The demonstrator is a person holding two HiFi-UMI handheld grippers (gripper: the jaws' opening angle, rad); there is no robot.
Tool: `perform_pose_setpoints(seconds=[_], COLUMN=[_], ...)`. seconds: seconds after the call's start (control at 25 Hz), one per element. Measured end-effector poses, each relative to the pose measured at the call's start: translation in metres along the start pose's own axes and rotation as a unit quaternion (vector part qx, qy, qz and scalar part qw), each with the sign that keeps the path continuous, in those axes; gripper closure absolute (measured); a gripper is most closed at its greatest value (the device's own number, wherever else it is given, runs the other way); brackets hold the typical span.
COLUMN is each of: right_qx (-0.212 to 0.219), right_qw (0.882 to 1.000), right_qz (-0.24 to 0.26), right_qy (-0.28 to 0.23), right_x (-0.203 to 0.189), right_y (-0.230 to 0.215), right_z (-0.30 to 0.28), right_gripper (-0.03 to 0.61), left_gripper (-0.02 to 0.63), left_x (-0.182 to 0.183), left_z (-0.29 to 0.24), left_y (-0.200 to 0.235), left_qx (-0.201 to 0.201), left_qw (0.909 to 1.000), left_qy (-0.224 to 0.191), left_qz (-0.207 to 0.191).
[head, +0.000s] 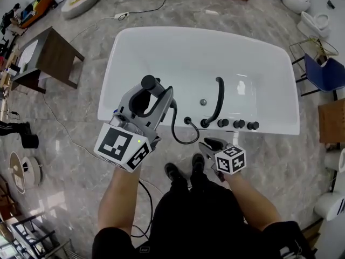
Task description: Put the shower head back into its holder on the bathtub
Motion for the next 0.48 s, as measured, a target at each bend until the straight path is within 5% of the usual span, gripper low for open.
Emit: perform_pose_setpoints(seconds=[0.24,0.48], right_qx=[0.007,0.031], right_qw=[1.000,0.998], right_qz=[0.013,0.052], right_qy=[-0.007,-0.025], right_x=[0.015,0.044], right_y=[0.001,0.016], right_z=[0.001,-0.019], right_gripper=[0.425,0.369], left_gripper=[0.468,0.468], left_x=[0.032,0.034], left_z=[-0.001,0.002], left_y=[0.002,-0.012], left_qx=[0.004,-0.015], left_qw=[0.9995,0.9995], left_qy=[-0.016,-0.027], left_qz=[-0.027,-0.002])
Point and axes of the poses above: the fingertips, and each gripper's own axes: z backward along the fingers, y to its left, x out of its top, the point moved 9 cm from there along z, backward along the fingers, and after that the axes turned 8 degrees about y, right-handed, at the moved point
